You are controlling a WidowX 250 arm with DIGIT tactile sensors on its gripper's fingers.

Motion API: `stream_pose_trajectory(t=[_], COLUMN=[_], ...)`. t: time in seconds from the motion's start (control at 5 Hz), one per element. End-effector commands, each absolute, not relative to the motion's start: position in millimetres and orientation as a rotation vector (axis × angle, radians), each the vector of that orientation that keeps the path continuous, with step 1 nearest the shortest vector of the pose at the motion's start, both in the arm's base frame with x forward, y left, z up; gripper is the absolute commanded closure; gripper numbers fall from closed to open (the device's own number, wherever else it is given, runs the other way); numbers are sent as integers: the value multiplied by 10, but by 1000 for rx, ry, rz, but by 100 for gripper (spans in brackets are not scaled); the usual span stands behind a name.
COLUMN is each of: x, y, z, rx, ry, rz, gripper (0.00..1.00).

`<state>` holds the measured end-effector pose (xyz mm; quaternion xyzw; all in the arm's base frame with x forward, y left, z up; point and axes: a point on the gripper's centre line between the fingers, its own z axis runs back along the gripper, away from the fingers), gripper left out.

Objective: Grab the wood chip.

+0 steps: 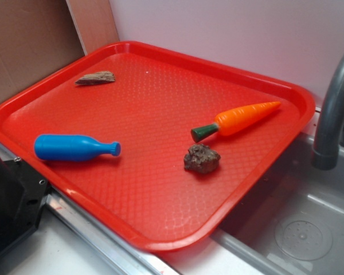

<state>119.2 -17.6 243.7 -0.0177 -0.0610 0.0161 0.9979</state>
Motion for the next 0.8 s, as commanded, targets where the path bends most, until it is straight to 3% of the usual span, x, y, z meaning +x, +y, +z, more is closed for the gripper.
stream_pose_trajectory(t=[0.0, 0.2, 0.4, 0.6], x=[1192, 1337, 1618, 2009], y=[-176, 324, 796, 1047], z=[2437, 1968, 1772, 1521], rx=[-35, 134, 112, 48], ry=[-122, -121, -159, -190], rz=[32, 49, -67, -221], gripper=[0, 0, 0, 0])
